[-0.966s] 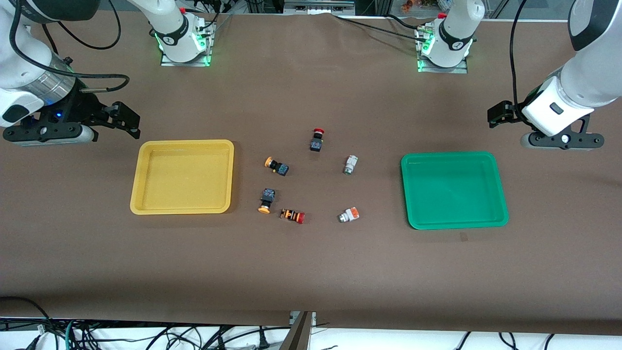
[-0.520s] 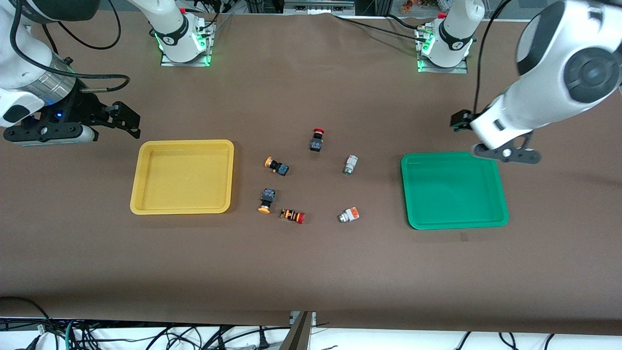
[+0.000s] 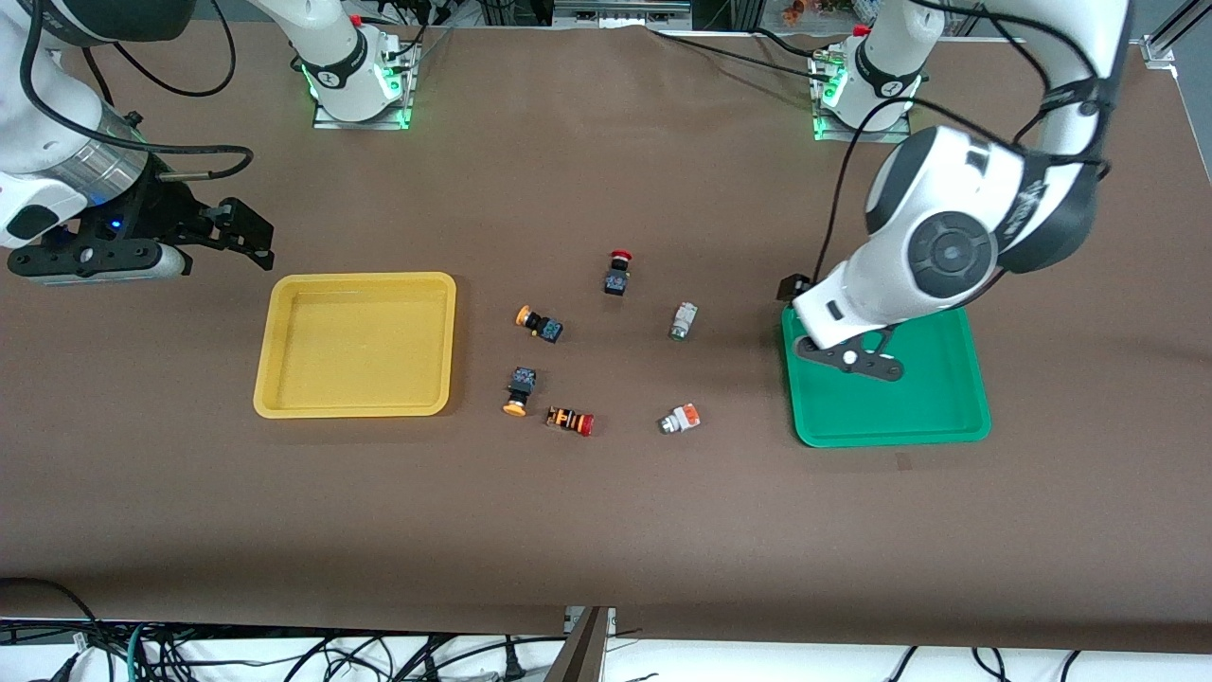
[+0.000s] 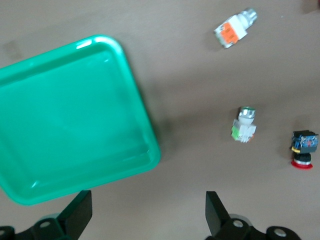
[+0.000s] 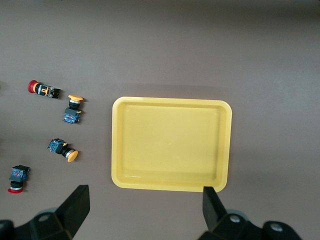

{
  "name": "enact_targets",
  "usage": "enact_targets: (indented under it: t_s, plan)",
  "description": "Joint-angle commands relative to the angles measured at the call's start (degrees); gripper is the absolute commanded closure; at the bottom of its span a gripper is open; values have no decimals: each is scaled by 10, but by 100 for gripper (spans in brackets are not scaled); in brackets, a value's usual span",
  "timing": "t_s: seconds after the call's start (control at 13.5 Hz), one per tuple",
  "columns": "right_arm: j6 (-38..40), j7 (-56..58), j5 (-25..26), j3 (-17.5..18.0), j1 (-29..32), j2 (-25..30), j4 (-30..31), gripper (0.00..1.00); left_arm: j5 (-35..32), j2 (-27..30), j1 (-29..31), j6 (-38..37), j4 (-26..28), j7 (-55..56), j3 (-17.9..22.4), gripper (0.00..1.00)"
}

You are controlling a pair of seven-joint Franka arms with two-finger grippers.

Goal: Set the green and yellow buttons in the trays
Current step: 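Move the left gripper over the green tray toward the white buttons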

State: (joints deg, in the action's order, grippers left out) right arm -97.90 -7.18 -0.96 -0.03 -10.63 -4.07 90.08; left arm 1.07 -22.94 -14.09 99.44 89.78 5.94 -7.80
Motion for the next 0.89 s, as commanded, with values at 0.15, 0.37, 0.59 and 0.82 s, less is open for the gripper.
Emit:
enact_targets:
  t_s: [0.15, 0.37, 0.59, 0.82]
  plan:
    - [10, -3, -4, 1, -1, -4, -12, 0, 19, -34, -43, 51, 0, -1, 4, 0]
    - [10, -3, -4, 1, -1, -4, -11, 0, 19, -51, -73, 80, 5, -1, 4, 0]
    - [10, -3, -4, 1, -1, -4, -12, 0, 19, -63, -74, 97, 13, -1, 4, 0]
    - [10, -3, -4, 1, 0, -4, -12, 0, 20, -89, -75, 108, 13, -8, 4, 0]
